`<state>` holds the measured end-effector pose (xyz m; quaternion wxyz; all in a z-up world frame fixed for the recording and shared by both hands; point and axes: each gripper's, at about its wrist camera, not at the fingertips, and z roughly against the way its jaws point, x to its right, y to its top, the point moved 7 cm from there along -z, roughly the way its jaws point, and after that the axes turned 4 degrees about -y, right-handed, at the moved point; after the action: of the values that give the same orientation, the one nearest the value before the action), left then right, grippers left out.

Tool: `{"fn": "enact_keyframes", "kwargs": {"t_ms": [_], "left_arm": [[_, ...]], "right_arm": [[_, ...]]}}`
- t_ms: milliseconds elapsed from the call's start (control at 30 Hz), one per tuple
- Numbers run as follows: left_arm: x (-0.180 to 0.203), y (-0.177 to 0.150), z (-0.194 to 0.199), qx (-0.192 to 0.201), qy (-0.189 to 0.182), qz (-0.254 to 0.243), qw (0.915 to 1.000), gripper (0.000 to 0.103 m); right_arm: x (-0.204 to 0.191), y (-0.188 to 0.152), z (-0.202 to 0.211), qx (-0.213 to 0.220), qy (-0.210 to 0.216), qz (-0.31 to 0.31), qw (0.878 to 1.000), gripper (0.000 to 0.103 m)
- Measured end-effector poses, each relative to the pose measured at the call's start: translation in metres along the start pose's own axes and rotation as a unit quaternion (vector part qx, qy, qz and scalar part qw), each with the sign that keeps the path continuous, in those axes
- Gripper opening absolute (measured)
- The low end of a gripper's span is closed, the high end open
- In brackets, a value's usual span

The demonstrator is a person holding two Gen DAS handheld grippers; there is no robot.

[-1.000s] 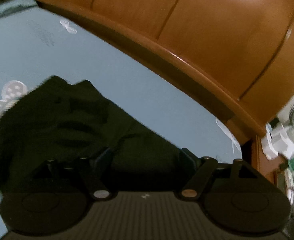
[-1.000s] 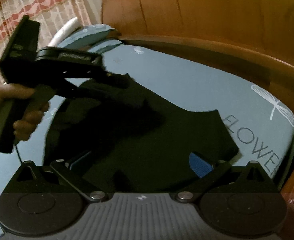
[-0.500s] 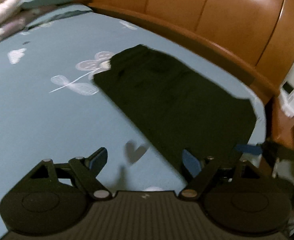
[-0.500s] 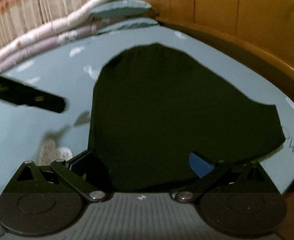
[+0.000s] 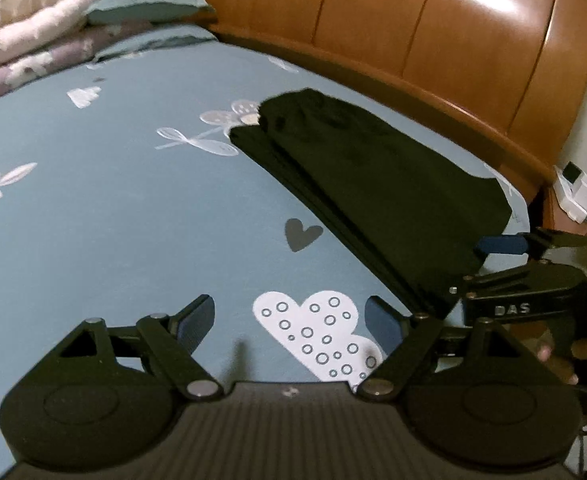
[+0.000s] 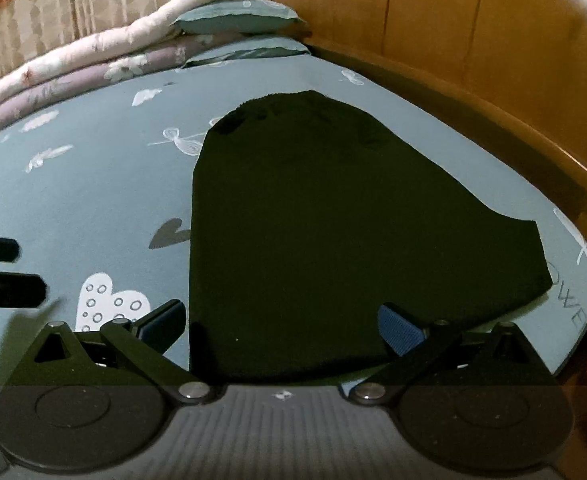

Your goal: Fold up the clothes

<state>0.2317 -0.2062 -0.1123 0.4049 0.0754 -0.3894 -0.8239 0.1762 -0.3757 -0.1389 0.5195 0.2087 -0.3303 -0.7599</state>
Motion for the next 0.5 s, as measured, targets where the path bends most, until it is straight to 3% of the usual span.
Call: {"fn": "enact_keyframes", "kwargs": {"t_ms": [100,233,500], "left_arm": [[0.000,-0.005,0.013,0.023,0.010,0.003,0.9997,0.086],[-0.002,-0.010,0.028,0.052,0.029,-0.002,0.9982,0.092],[-0.002,-0.011,0.054,0.107,0.057,-0.009,0.9926,0.097]], "right_arm": [[-0.005,-0.007,-0.015,-0.021,-0.006,0.010,1.000,0.103],[-0.014,-0.015,-0.021,-0.016,-0.040,0.047,0.998,0.103],[-0.015,-0.016,-0.015,-0.035,-0.048,0.034,0.998,0.103]]}}
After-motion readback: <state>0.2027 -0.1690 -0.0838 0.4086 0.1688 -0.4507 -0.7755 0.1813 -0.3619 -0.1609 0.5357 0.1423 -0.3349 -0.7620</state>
